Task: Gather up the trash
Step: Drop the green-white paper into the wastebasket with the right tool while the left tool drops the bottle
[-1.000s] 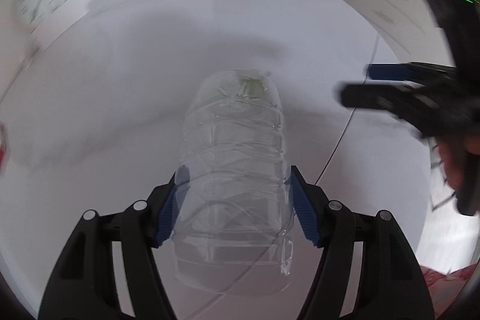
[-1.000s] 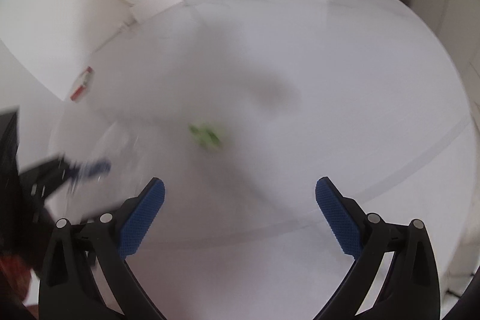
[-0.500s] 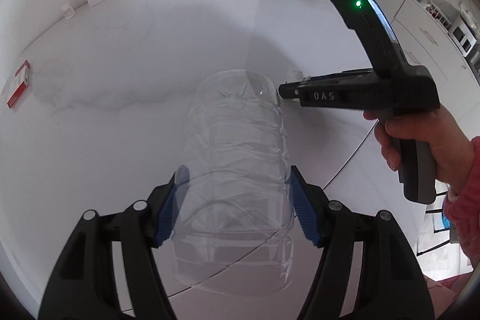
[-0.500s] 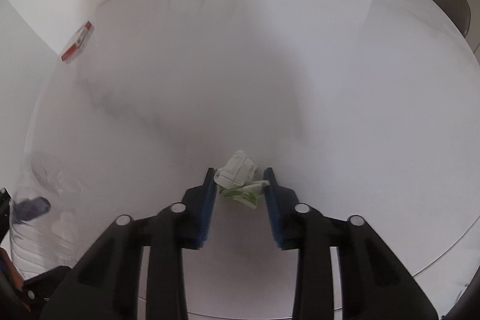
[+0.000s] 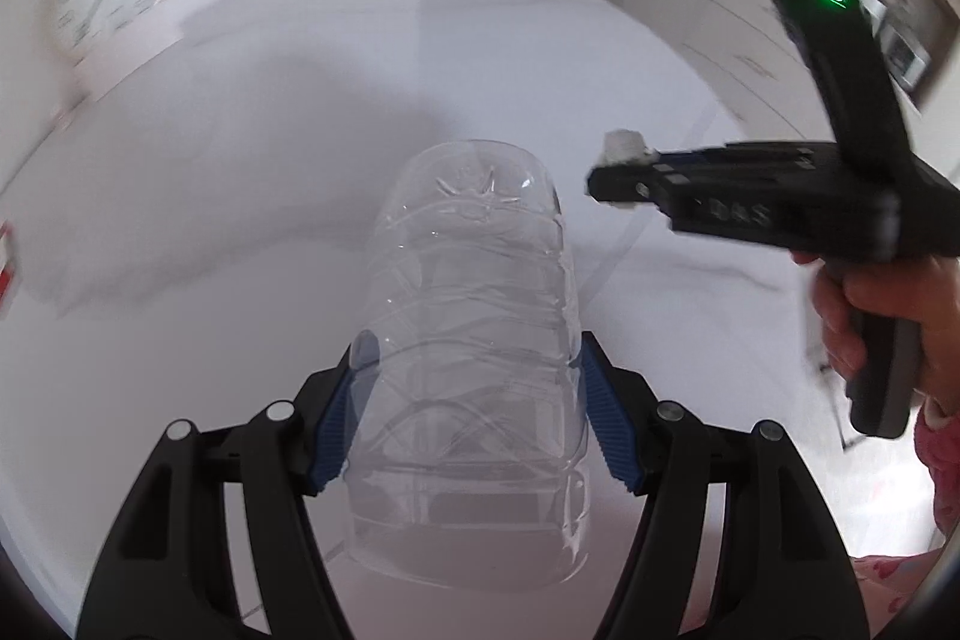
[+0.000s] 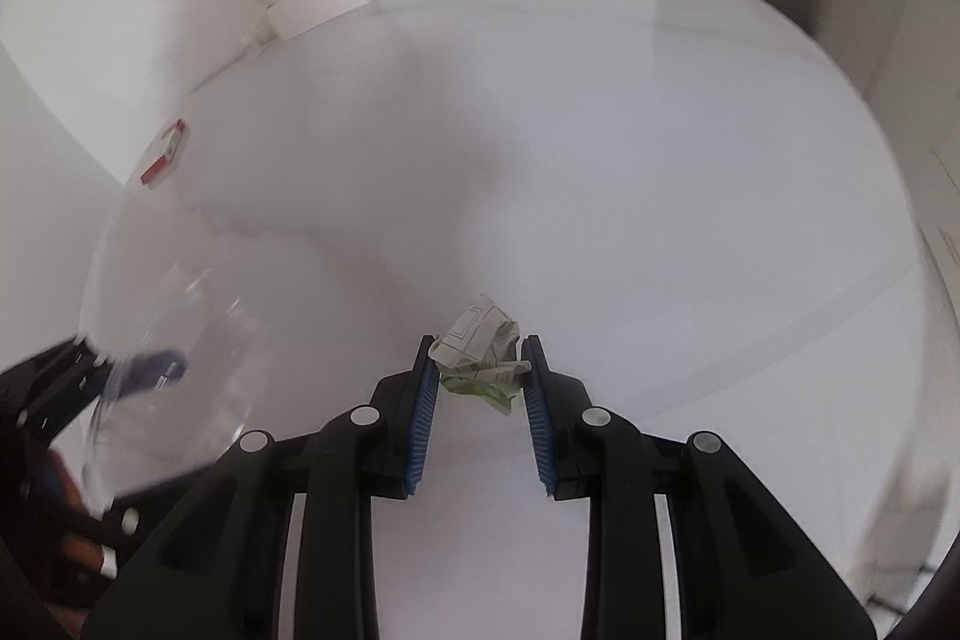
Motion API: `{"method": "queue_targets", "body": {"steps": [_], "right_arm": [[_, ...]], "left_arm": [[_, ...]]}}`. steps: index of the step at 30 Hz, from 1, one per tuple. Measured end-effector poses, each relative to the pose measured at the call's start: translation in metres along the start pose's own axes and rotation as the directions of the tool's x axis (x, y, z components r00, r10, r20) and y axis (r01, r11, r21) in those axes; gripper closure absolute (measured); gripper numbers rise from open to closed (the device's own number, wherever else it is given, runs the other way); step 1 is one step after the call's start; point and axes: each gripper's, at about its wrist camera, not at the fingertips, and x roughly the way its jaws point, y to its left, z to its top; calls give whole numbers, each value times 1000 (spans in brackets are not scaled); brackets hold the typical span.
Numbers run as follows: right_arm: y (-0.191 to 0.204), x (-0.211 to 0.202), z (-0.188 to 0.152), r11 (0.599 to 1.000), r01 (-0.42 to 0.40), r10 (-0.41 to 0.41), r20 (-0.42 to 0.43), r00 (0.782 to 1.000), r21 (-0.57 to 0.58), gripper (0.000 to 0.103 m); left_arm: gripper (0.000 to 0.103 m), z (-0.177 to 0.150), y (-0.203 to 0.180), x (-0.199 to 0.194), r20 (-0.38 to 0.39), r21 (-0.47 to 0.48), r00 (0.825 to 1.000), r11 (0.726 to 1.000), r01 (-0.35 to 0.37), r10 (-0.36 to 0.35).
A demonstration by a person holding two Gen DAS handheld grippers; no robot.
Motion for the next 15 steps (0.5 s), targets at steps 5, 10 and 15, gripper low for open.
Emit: {"method": "queue_targets", "body": {"steps": [5, 10, 15], "right_arm": [[-54, -68, -65, 989, 83, -86, 17, 996, 121, 74], [-104, -108, -142, 942, 180, -183, -14, 983, 283, 72], [-160, -90, -219, 884, 229, -193, -130, 973, 407, 72]], "left_arm": [[39, 2, -69, 3, -18, 114, 994, 988, 106, -105], [39, -3, -142, 8, -80, 213, 977, 954, 211, -198], [39, -12, -201, 13, -135, 315, 967, 916, 247, -215]]}}
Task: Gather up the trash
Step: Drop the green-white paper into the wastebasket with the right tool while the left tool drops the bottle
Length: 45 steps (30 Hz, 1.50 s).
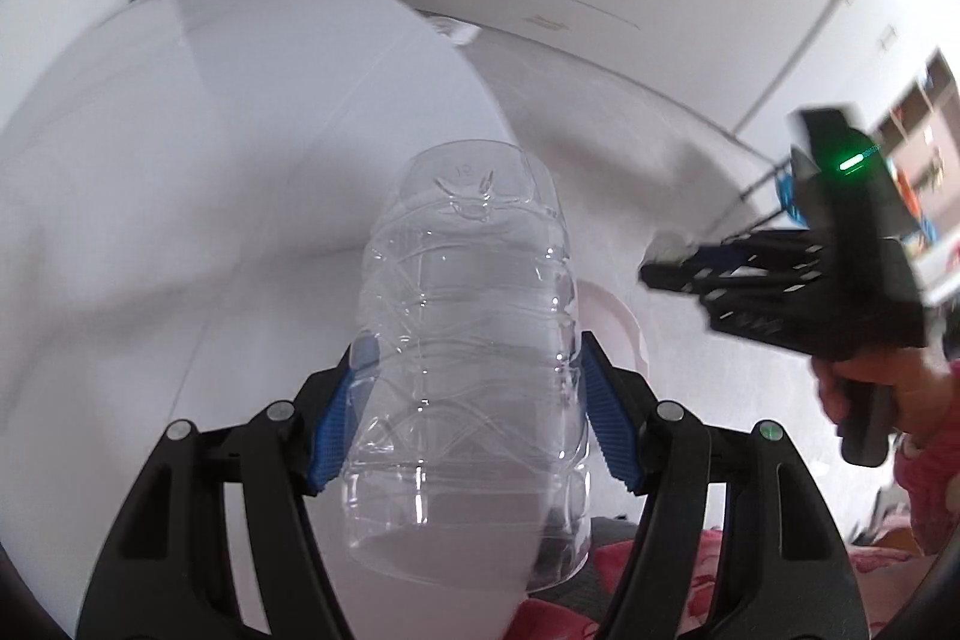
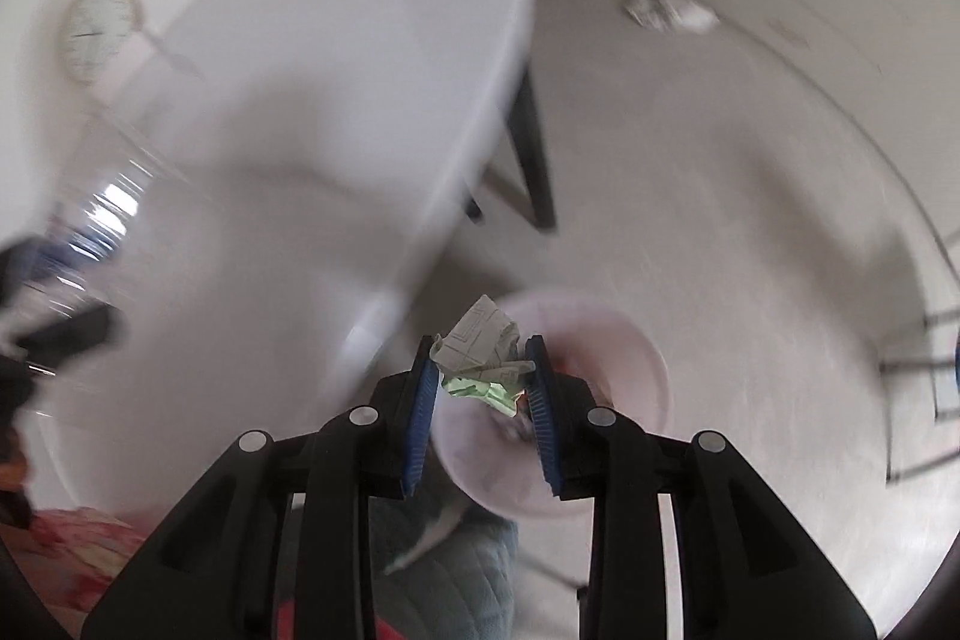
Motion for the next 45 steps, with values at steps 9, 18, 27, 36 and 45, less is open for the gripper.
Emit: {"method": "queue_targets", "body": {"steps": [9, 18, 27, 36, 45], "right_arm": [[-55, 143, -41, 988, -26, 61, -224, 973, 154, 67], [-89, 162, -64, 970, 71, -12, -247, 969, 233, 12], [-153, 82, -113, 894, 348, -294, -216, 931, 283, 7], [-185, 55, -161, 824, 380, -306, -234, 923, 419, 7], [-189, 46, -176, 813, 365, -291, -227, 929, 454, 7]], "left_arm": [[39, 16, -51, 30, -90, 100, 995, 995, -29, 38], [39, 26, -103, 72, -178, 194, 983, 981, -4, 39], [39, 17, -150, 153, -324, 260, 946, 963, 74, 15], [39, -14, -154, 254, -470, 265, 878, 964, 35, 97], [26, -27, -152, 268, -516, 217, 855, 974, 72, 51]]}}
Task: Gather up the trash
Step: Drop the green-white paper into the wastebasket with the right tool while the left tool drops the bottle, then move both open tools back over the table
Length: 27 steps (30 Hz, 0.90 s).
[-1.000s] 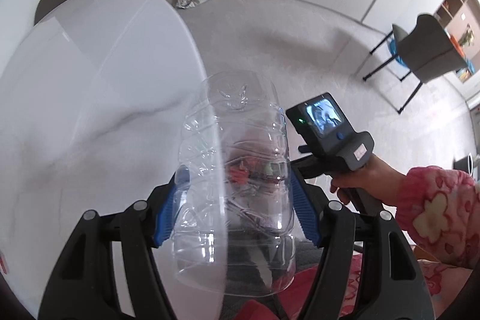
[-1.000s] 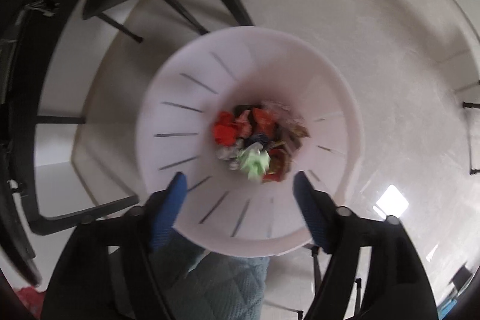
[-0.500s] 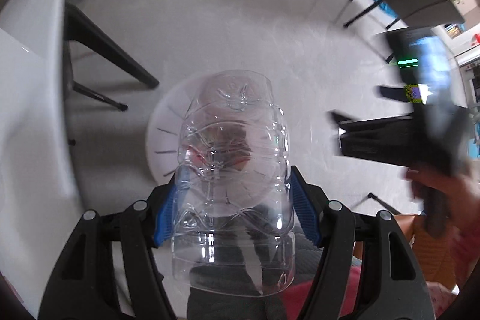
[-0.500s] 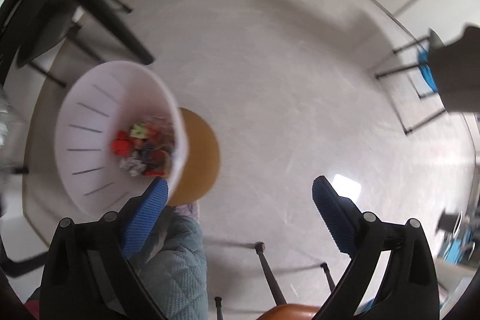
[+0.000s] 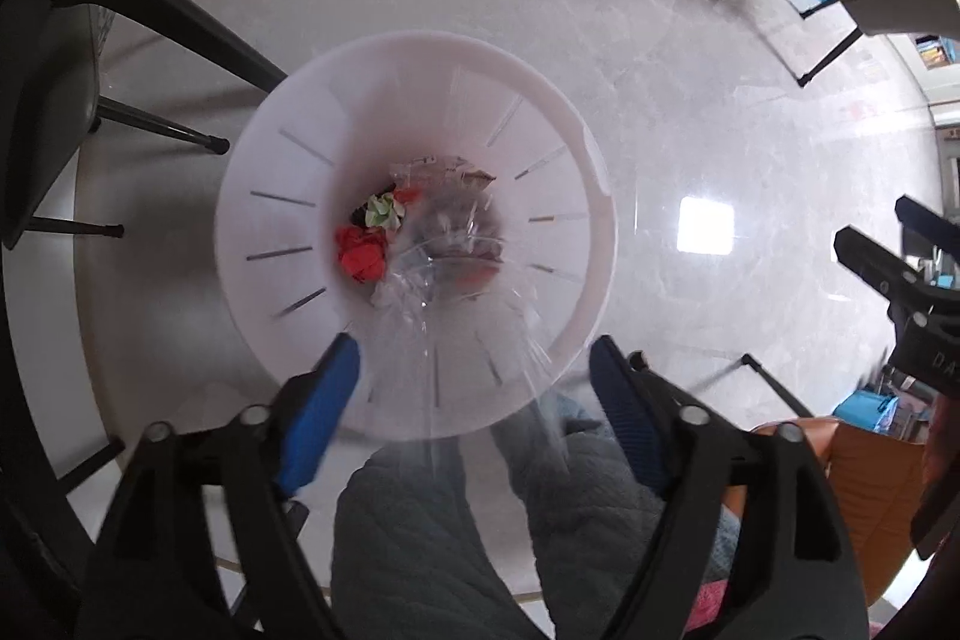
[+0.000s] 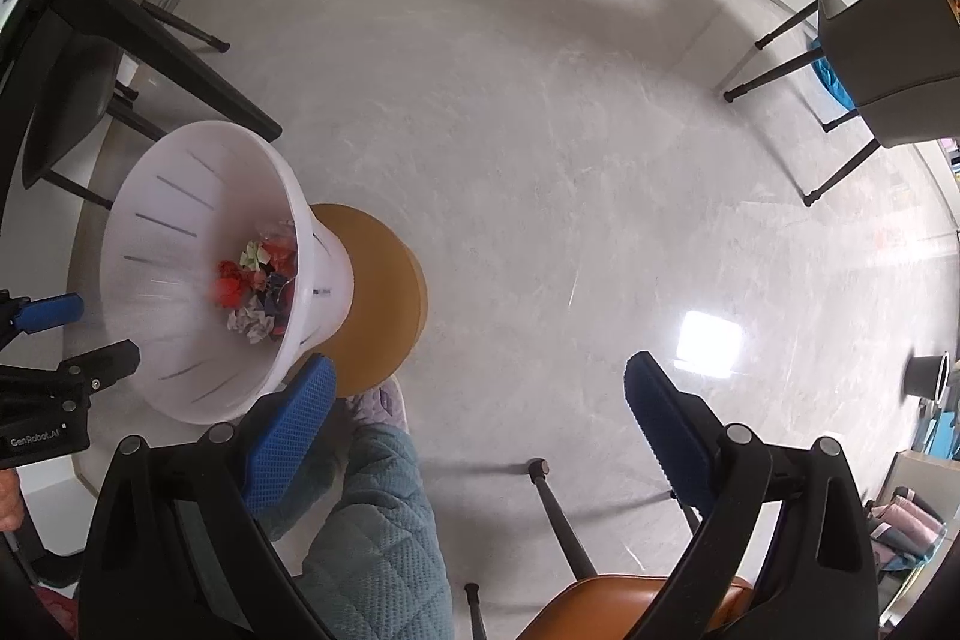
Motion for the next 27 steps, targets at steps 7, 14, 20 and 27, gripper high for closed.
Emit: {"method": "queue_targets", "body": {"steps": [7, 14, 20, 27], "right_arm": [[0, -9, 4, 1000, -13, 12, 28, 1000, 10, 7], [6, -24, 15, 1000, -31, 31, 78, 996, -1, 7], [20, -51, 29, 995, -96, 100, 129, 987, -33, 7], [93, -129, 58, 934, -242, 304, 230, 925, -264, 7]], "left_arm": [[25, 2, -12, -19, 50, 17, 998, 1000, 25, -25], [19, -2, -21, -64, 152, 12, 987, 999, 45, -46], [16, -16, -18, -127, 285, 1, 958, 999, 39, -38], [8, -50, 29, -210, 438, -167, 896, 986, -2, 76]]}}
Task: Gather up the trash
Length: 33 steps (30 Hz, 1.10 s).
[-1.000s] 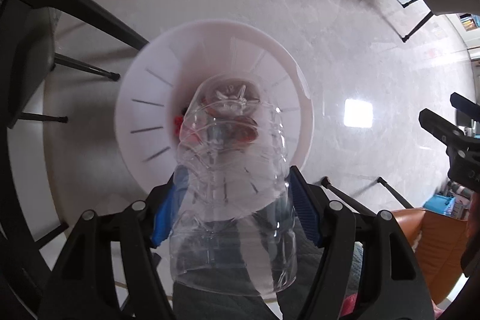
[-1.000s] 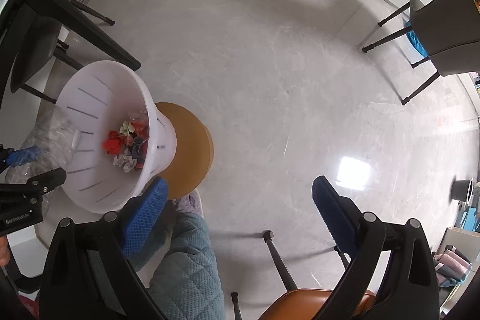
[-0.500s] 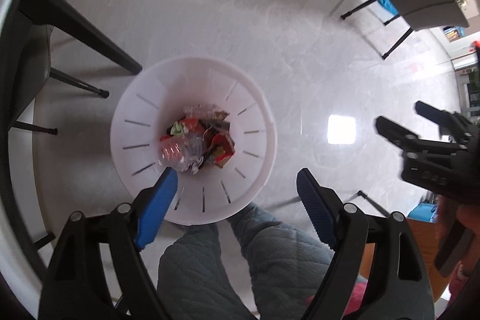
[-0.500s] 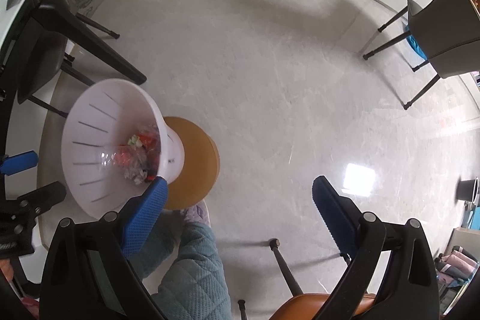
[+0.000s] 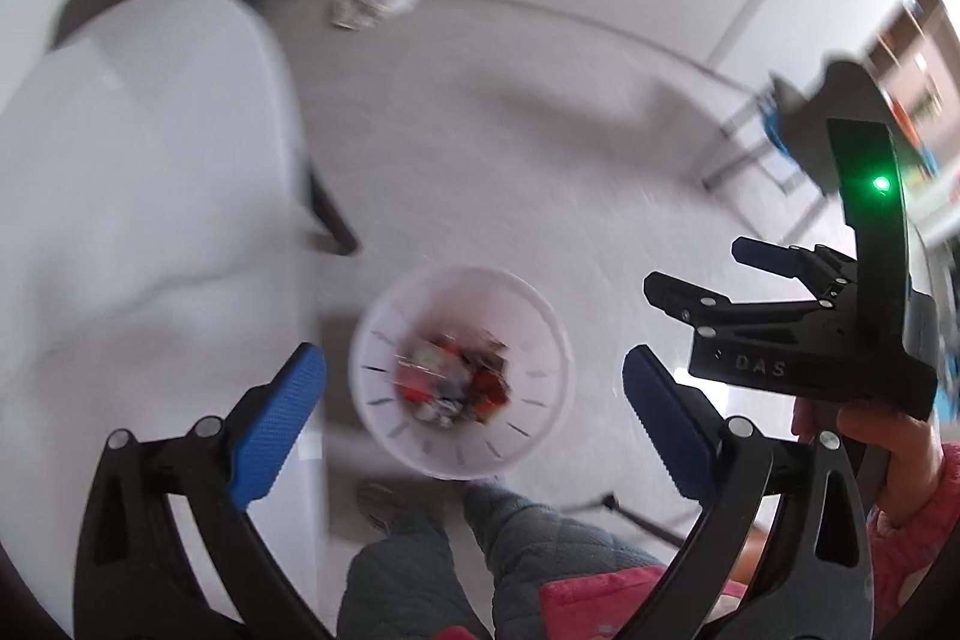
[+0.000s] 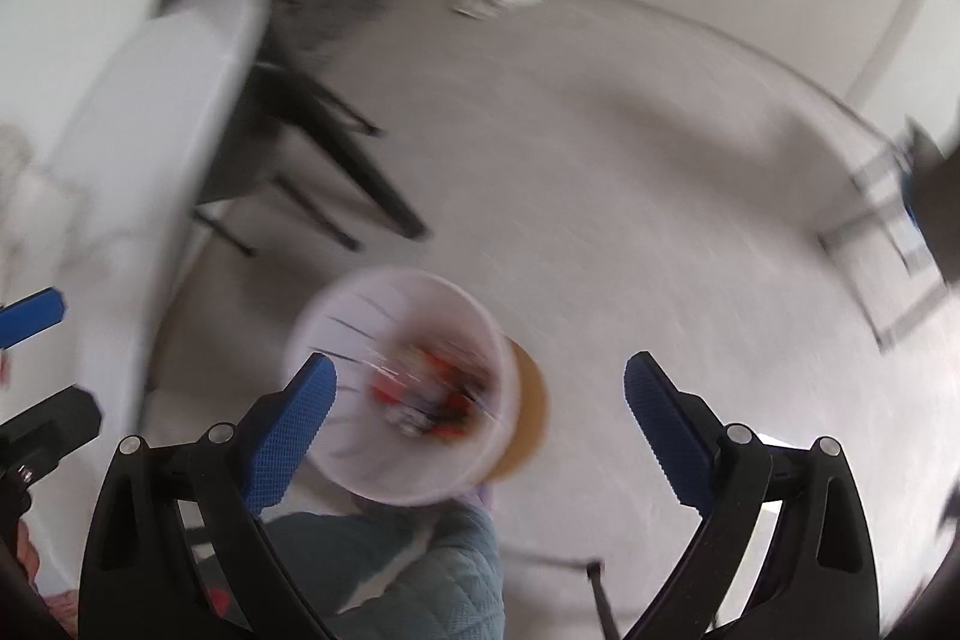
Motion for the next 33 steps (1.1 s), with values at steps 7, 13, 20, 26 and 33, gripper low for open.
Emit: {"method": "queue_targets", "body": {"steps": [7, 13, 20, 26, 33], "right_arm": [[132, -18, 50, 929, -172, 192, 31, 981, -327, 3], [272, -5, 52, 791, -287, 304, -59, 951, -540, 3], [398, -3, 38, 737, -372, 379, -112, 919, -564, 3], [454, -16, 33, 725, -385, 383, -130, 914, -571, 3], [445, -50, 37, 729, -334, 361, -79, 929, -598, 3]], "left_arm": [[8, -20, 108, -82, 97, -320, 976, 935, -155, 195], [8, -76, 200, -134, 102, -544, 932, 804, -241, 348], [8, -142, 290, -179, 63, -625, 901, 721, -300, 429], [8, -164, 339, -213, 73, -653, 882, 691, -310, 466], [8, -160, 331, -236, 89, -656, 849, 672, -344, 522]]}}
